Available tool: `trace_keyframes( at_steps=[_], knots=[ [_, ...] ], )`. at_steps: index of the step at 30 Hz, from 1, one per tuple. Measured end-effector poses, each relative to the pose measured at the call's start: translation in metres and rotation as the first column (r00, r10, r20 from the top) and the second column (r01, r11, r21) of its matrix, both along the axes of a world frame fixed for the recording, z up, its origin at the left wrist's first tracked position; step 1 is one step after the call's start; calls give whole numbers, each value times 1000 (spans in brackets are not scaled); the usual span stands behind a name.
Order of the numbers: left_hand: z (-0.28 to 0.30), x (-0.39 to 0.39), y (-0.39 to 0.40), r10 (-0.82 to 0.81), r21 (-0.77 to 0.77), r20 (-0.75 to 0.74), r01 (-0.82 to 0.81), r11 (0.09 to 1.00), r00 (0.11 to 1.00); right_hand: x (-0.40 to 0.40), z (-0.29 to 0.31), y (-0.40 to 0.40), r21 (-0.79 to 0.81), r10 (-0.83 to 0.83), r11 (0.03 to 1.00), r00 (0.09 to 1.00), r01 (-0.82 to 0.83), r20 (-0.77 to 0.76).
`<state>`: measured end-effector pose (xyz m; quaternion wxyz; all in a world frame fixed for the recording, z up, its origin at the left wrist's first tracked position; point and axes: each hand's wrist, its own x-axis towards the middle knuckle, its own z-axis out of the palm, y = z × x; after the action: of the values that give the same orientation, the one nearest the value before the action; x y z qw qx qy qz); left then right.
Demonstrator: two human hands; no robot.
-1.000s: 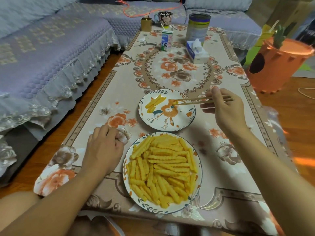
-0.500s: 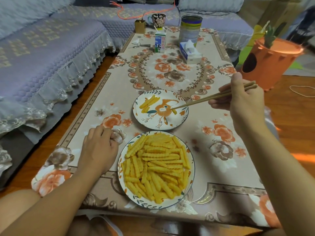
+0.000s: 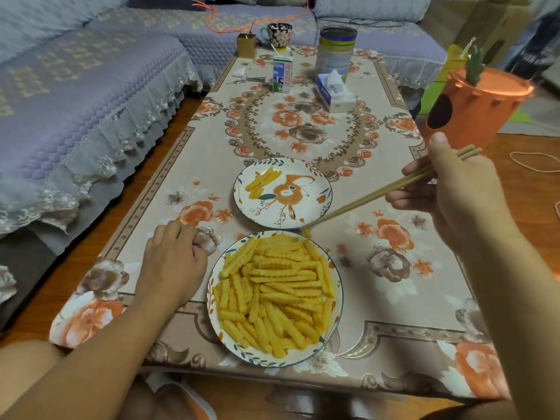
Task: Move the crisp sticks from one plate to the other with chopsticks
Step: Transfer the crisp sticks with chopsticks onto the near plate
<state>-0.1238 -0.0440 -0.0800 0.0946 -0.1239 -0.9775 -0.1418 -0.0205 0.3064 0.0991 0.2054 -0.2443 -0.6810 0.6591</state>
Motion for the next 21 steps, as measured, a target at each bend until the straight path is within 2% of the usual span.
trace_keyframes(
  at_steps=[8, 15, 18, 21],
  knots=[
    [1, 2, 1, -1, 1, -18, 1, 1000, 1000, 10, -2, 3, 51, 17, 998, 992, -23, 124],
    [0, 1, 2, -2, -13, -22, 1, 1000, 1000, 5, -8, 15, 42, -92, 995, 995, 94, -44],
    [0, 0, 1, 3, -28, -13, -3, 1000, 1000, -10, -20, -6, 54, -13, 998, 999, 16, -48],
    [0, 0, 0, -11, -20, -19, 10, 1000, 1000, -33, -31, -36, 154, 146, 979, 987, -135, -63]
  ],
)
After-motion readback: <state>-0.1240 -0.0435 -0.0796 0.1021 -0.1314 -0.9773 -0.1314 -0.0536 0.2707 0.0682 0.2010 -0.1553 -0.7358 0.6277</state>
